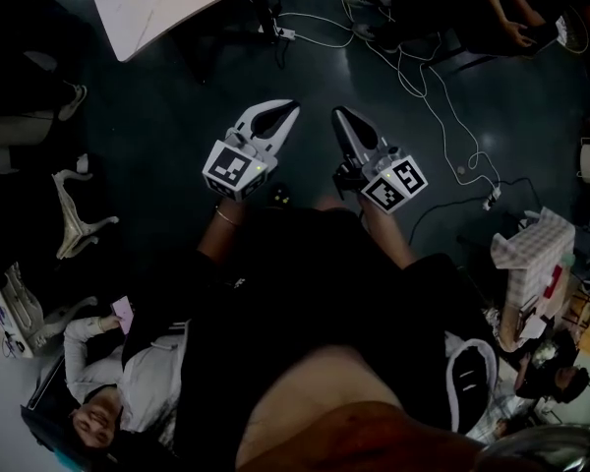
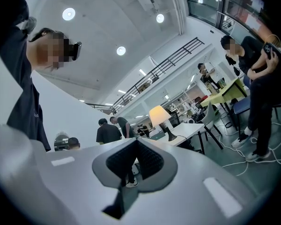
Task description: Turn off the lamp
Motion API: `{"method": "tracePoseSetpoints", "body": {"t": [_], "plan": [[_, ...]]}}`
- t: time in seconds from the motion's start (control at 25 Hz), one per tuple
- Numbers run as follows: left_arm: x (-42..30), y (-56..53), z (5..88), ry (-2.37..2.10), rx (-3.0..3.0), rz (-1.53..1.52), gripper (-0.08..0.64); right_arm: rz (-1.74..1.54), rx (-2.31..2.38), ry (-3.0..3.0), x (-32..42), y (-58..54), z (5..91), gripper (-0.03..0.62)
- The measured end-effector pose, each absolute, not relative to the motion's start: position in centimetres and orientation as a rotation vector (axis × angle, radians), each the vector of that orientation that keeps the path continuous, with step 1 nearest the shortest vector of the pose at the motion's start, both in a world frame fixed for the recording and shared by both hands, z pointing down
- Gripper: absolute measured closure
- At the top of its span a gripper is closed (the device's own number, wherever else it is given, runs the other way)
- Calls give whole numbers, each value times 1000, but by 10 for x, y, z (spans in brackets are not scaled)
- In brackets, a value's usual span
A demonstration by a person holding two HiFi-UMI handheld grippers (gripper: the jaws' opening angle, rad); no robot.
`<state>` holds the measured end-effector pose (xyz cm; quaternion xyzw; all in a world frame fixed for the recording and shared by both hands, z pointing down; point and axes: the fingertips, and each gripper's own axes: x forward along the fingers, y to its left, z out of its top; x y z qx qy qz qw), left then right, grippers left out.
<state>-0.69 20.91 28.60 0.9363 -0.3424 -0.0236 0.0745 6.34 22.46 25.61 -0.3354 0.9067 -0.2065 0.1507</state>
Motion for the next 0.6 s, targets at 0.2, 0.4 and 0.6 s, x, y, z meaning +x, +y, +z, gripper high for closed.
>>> {"method": "tracePoseSetpoints", "body": {"t": [0.2,0.4,0.6], "plan": [[-6,210,287,-1015,2782,-89,549,-606,-967,2620,63,221,259,591],[-9,203,297,-1074,2761,-83,549,-611,-935,2629,67,210,261,591],[-5,188,295,-1130,2730,-88,549,-630,-873,2645,75,187,262,591]]}}
